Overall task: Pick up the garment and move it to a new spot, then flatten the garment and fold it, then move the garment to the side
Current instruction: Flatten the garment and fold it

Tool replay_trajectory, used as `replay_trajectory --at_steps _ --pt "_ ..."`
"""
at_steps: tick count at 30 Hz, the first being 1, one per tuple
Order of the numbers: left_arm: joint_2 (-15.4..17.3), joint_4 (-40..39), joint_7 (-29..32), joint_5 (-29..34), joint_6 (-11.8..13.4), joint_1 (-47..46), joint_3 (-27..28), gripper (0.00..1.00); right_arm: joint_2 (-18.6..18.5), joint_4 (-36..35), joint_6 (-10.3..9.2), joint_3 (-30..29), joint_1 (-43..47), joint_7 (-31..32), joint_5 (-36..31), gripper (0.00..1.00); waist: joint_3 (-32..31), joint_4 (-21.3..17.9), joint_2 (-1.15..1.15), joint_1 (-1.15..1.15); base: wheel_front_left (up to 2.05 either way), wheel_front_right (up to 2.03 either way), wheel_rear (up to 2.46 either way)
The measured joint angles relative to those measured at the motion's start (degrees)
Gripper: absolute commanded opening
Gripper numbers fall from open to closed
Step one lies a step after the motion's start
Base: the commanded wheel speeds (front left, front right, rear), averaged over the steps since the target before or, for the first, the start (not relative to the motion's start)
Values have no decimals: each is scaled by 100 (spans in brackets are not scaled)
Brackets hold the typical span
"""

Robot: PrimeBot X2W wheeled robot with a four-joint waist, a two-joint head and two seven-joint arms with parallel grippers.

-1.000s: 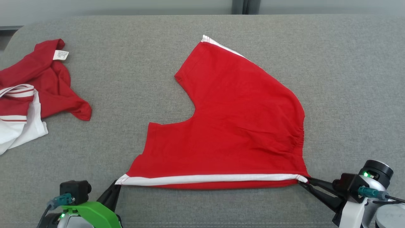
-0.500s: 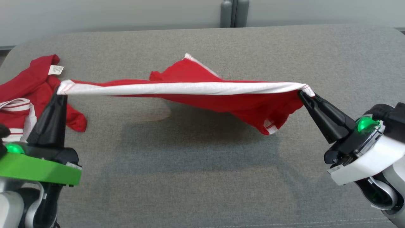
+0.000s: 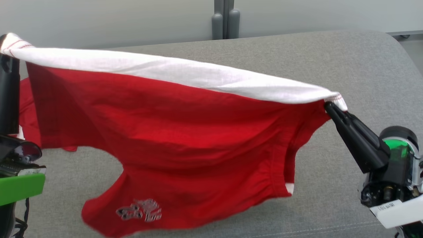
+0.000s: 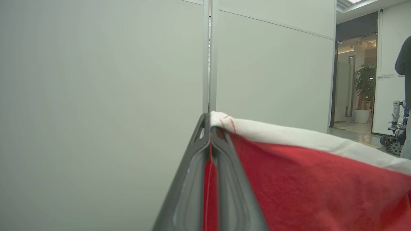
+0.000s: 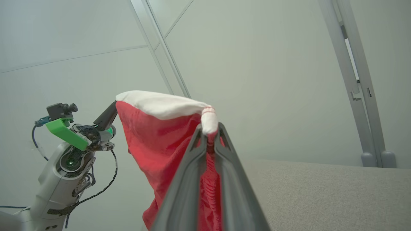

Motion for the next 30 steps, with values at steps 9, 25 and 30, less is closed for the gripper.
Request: replay_trajectory --at_steps 9,25,30 --pt "-75 -96 702 -163 0 2 73 0 -480 -194 51 -113 327 162 615 0 63 -169 0 0 0 0 0" --pt "67 -499 1512 -154 0 -55 127 0 -1533 -704 57 -511 331 709 812 0 134 -145 0 0 0 0 0" --pt "59 -913 1806 -203 1 -57 492 0 -1822 -1118 51 -686 366 794 1092 0 184 -108 0 0 0 0 0"
